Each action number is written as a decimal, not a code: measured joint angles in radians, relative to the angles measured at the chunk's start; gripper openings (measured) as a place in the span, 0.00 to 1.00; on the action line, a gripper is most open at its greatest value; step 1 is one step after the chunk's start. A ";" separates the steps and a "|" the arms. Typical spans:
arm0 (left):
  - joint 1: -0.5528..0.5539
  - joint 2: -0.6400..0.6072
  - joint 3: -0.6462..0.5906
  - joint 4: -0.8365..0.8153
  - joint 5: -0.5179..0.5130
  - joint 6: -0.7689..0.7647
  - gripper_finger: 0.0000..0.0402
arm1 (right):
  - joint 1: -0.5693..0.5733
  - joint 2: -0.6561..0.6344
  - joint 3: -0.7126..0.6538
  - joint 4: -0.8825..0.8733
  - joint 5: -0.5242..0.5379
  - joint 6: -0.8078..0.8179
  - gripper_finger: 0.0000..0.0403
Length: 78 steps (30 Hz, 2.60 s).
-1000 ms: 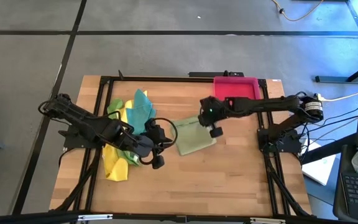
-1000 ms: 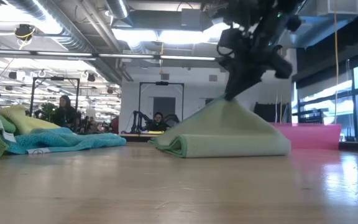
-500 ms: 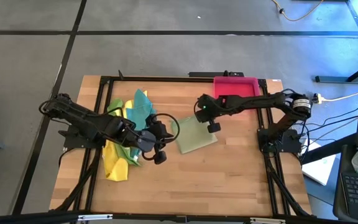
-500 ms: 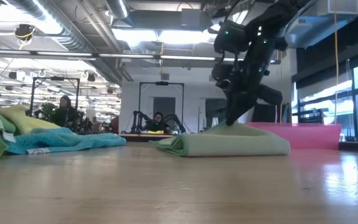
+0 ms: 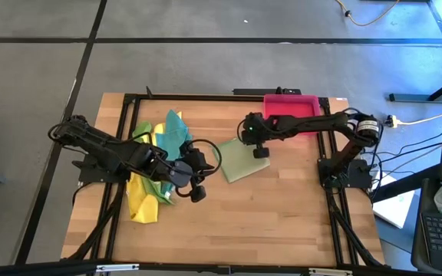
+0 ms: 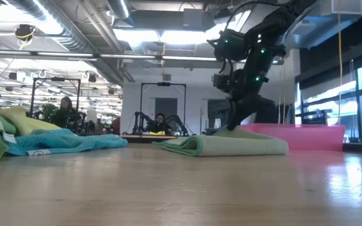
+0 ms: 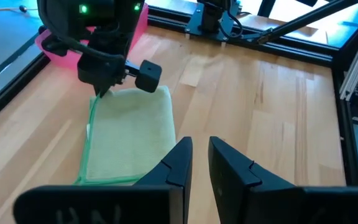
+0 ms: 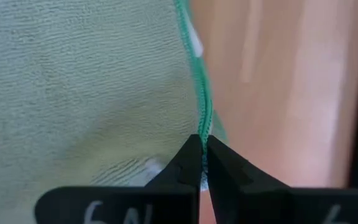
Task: Fold microfiber towels
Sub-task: Fold the light green towel, then put the light green towel into the red bin
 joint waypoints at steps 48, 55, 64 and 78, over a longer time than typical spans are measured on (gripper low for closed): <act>-0.002 0.001 0.000 0.000 0.043 0.005 0.11 | -0.027 -0.070 -0.116 -0.028 -0.330 0.610 0.40; 0.003 0.001 0.000 0.000 0.045 0.039 0.11 | -0.027 -0.150 -0.007 -0.207 -0.335 0.648 0.41; 0.066 -0.011 0.001 0.064 0.040 0.020 0.11 | -0.024 -0.257 -0.125 -0.260 -0.578 1.245 0.41; 0.089 -0.015 0.001 0.180 0.022 0.060 0.11 | 0.129 -0.643 -0.655 0.238 -0.347 2.053 0.53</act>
